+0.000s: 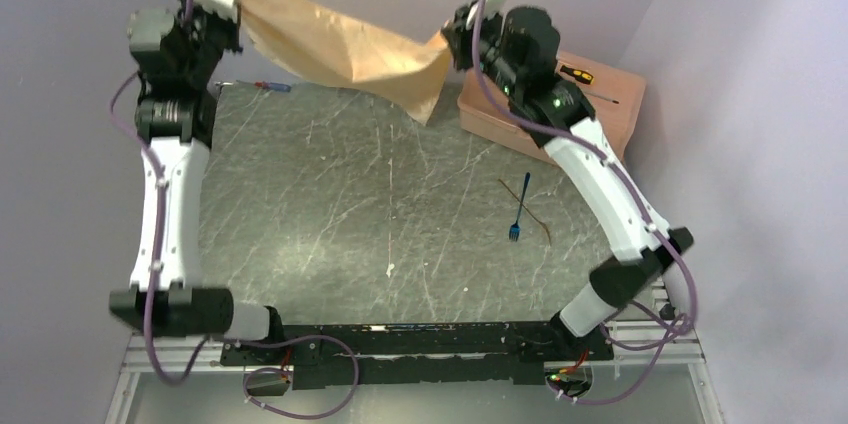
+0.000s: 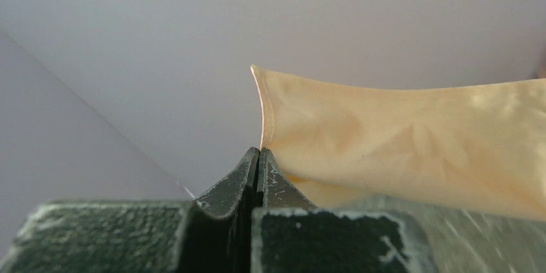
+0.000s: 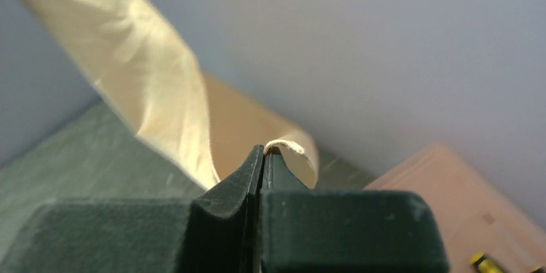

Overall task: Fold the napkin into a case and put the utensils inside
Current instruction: Flatten out the crumpled napkin at the center of the board.

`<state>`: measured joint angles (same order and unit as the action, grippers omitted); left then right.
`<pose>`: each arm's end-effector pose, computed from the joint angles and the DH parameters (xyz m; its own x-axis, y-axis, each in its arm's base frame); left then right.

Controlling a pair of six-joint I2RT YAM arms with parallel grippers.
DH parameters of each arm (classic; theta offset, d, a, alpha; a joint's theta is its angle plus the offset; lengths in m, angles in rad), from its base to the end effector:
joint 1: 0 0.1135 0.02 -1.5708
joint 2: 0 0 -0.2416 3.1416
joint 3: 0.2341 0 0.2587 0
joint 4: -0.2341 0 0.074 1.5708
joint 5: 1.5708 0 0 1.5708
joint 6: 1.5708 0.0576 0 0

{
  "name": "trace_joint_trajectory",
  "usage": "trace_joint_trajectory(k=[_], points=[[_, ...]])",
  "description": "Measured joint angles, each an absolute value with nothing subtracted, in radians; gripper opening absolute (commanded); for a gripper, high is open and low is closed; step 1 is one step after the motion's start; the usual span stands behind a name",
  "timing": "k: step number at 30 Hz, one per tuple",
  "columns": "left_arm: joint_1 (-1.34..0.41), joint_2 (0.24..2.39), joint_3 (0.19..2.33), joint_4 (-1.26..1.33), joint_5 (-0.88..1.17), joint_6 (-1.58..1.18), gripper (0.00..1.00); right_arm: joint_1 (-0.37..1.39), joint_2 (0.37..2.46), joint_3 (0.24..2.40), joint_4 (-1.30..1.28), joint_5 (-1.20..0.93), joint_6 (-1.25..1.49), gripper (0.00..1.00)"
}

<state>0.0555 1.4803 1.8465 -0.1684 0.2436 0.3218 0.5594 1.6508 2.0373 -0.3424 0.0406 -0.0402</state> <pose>0.3393 0.0049 0.5258 0.2438 0.3210 -0.9152 0.1109 0.9282 0.3551 0.3243 0.2003 0.5106 0.0573 -0.0115 -0.9983 -0.4940 0.8686 -0.0384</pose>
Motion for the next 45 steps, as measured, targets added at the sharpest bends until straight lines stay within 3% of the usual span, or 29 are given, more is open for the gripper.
trace_joint_trajectory(k=[7,11,16,18,19,20,23,25,26,29,36,45], points=[[0.057,1.077,1.222,-0.282,0.299,0.439,0.03,0.759,1.366,1.412,-0.329,0.015,-0.015,0.00],[0.074,1.056,0.952,-0.383,0.298,0.514,0.03,0.786,1.330,1.026,-0.351,0.013,0.089,0.00],[0.107,1.091,0.778,-0.521,0.299,0.577,0.03,0.832,1.319,0.816,-0.412,0.012,0.221,0.00],[0.113,1.089,0.777,-0.564,0.311,0.601,0.04,0.846,1.291,0.785,-0.417,0.005,0.268,0.10],[0.114,1.089,0.780,-0.575,0.318,0.612,0.07,0.847,1.277,0.777,-0.418,-0.002,0.286,0.23],[0.114,1.089,0.786,-0.598,0.327,0.629,0.14,0.847,1.258,0.770,-0.418,-0.007,0.306,0.33],[0.114,1.090,0.798,-0.663,0.350,0.674,0.62,0.847,1.217,0.768,-0.418,-0.012,0.348,0.61],[0.114,1.095,0.812,-0.714,0.371,0.701,0.88,0.847,1.207,0.774,-0.424,-0.007,0.355,0.68],[0.114,1.100,0.823,-0.746,0.385,0.714,0.90,0.847,1.208,0.786,-0.437,-0.001,0.352,0.70],[0.115,1.122,0.874,-0.837,0.432,0.739,0.90,0.846,1.219,0.843,-0.469,0.011,0.336,0.74],[0.115,1.239,1.082,-0.847,0.513,0.715,0.81,0.772,1.329,1.039,-0.448,0.054,0.254,0.72],[0.112,1.713,1.387,-0.668,0.520,0.532,0.72,0.624,1.600,1.157,-0.269,0.074,0.208,0.63]])
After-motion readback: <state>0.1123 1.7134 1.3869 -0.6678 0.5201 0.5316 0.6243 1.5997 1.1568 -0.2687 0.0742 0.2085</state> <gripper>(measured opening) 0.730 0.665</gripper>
